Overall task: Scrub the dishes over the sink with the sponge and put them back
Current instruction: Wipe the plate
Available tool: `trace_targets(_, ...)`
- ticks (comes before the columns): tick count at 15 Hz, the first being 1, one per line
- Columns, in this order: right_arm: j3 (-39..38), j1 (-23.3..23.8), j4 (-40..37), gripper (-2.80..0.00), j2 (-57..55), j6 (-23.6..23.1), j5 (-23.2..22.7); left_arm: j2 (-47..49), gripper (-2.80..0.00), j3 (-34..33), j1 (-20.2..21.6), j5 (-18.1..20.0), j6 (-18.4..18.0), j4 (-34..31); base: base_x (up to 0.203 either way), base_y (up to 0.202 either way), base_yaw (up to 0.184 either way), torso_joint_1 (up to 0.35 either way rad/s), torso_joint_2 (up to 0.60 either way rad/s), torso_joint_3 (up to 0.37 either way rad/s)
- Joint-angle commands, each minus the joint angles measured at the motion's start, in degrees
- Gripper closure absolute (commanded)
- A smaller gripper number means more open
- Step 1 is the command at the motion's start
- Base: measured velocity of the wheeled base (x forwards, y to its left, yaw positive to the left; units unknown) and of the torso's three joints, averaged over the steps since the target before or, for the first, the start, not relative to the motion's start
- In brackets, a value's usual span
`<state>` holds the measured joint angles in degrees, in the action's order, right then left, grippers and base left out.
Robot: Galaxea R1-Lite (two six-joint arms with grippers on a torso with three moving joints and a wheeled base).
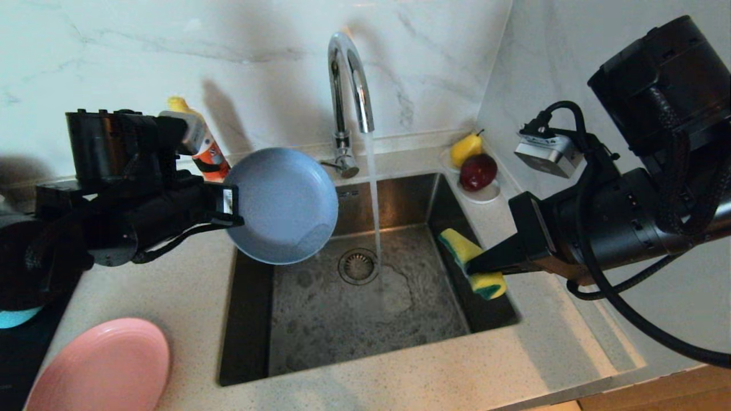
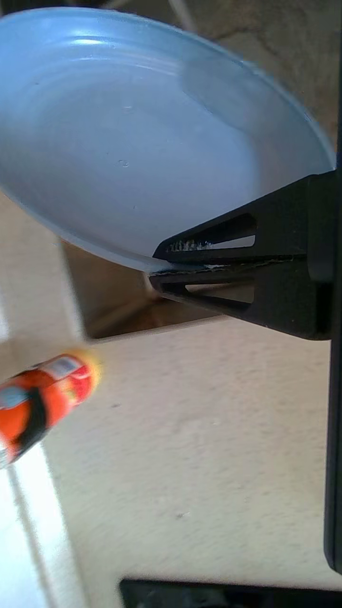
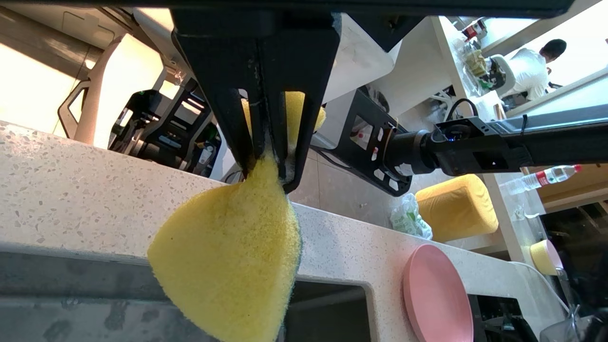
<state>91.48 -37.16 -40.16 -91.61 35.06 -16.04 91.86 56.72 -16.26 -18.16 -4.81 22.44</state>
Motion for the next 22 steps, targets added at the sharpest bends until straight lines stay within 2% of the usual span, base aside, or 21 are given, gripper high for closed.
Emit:
trace_targets(1, -0.07, -0.02, -0.27, 0.0, 0.03, 0.18, -0.13, -0.71, 0.0, -3.4, -0.07, 0.07, 0.38, 0.19, 0.0, 0.0, 0.0, 0.0, 0.0, 0.0)
trace_targets(6, -0.86, -0.19, -0.1, 0.0, 0.29, 0.18, -0.22, -3.3, 0.0, -6.65, -0.23, 0.39, 3.81, -0.91, 0.0, 0.0, 0.0, 0.0, 0.0, 0.0)
trace_targets(8, -0.82, -0.99, -0.1, 0.0, 0.83, 0.18, -0.21, -4.05, 0.0, -6.37, -0.82, 0.96, 6.79, -7.8, 0.0, 0.0, 0.0, 0.0, 0.0, 0.0)
trace_targets(9, -0.82, -1.69, -0.1, 0.0, 1.16, 0.18, -0.14, -4.75, 0.0, -5.42, -1.01, 2.95, 9.95, -12.5, 0.0, 0.0, 0.0, 0.0, 0.0, 0.0)
trace_targets(12, -0.58, -3.01, -0.29, 0.0, 1.71, 0.1, -0.22, -7.81, 0.0, -3.17, -1.14, 12.31, 18.07, -23.31, 0.0, 0.0, 0.0, 0.0, 0.0, 0.0)
trace_targets(14, -0.27, -3.86, -0.6, 0.0, 2.05, 0.17, -1.46, -8.6, 0.0, -3.55, -1.14, 14.59, 20.42, -24.41, 0.0, 0.0, 0.0, 0.0, 0.0, 0.0)
trace_targets(17, 0.04, -6.19, -0.65, 0.0, 1.53, 0.1, -2.31, -9.93, 0.0, -4.96, -1.38, 15.17, 20.73, -24.46, 0.0, 0.0, 0.0, 0.0, 0.0, 0.0)
trace_targets(22, 0.33, -12.82, -0.8, 0.0, -1.08, 0.1, -2.26, -11.62, 0.0, -6.02, -4.21, 15.18, 20.45, -23.76, 0.0, 0.0, 0.0, 0.0, 0.0, 0.0)
